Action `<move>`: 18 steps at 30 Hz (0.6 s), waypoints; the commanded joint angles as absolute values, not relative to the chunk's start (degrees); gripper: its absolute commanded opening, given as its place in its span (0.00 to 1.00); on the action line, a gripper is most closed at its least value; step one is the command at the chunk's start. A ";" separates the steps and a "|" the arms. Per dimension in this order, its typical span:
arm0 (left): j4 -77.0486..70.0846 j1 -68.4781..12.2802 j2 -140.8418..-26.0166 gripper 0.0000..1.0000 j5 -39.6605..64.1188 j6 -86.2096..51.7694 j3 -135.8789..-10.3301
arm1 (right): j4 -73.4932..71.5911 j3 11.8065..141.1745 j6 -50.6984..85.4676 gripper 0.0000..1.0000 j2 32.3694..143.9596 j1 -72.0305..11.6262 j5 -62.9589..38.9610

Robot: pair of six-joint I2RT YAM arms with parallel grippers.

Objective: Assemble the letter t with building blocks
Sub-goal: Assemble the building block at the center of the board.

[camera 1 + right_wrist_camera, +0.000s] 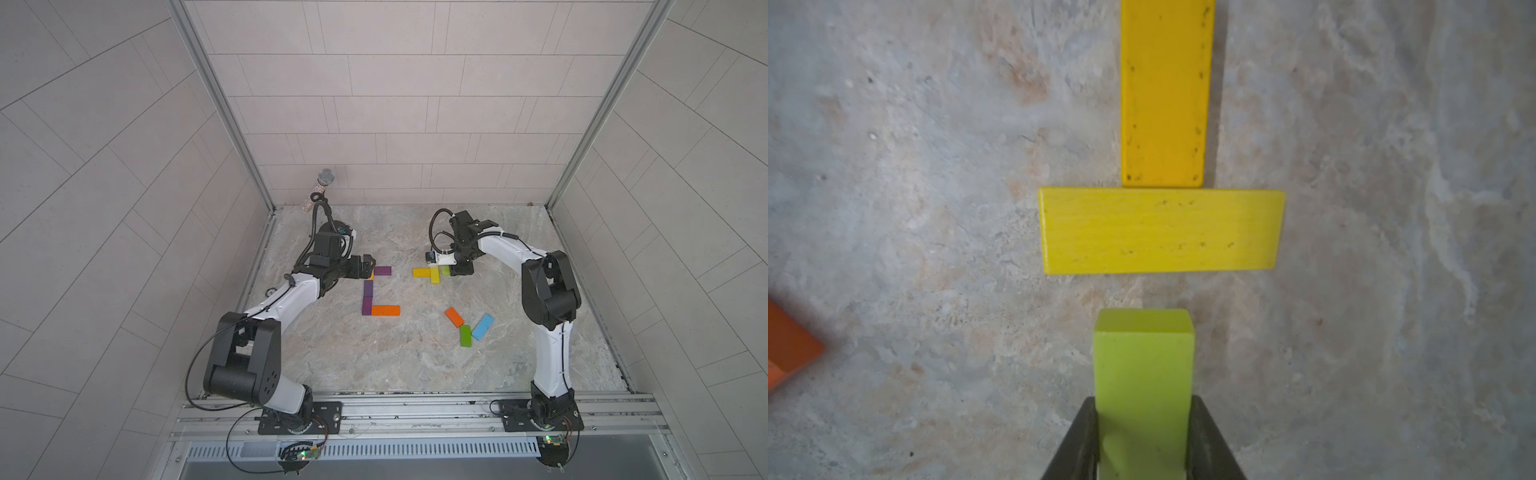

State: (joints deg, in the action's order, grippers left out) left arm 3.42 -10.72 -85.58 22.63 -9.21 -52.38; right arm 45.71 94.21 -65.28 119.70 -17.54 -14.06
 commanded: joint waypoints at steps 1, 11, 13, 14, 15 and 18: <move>2.48 -10.20 -85.87 1.00 22.68 -9.67 -51.58 | 47.51 95.40 -64.88 0.07 120.71 -17.67 -15.51; 2.17 -9.99 -86.31 1.00 22.79 -9.68 -51.32 | 46.48 94.53 -64.78 0.07 121.73 -17.67 -15.33; 2.10 -9.85 -86.57 1.00 22.82 -9.67 -51.33 | 46.26 94.56 -64.54 0.07 122.01 -17.71 -15.70; 2.05 -9.89 -86.71 1.00 22.80 -9.67 -51.32 | 46.24 94.72 -64.43 0.07 122.21 -17.67 -15.80; 2.04 -9.82 -86.80 1.00 22.81 -9.67 -51.39 | 46.23 94.91 -64.30 0.07 122.40 -17.67 -15.90; 2.11 -9.69 -86.89 1.00 23.01 -9.69 -51.48 | 46.22 95.49 -64.07 0.07 123.02 -17.71 -15.87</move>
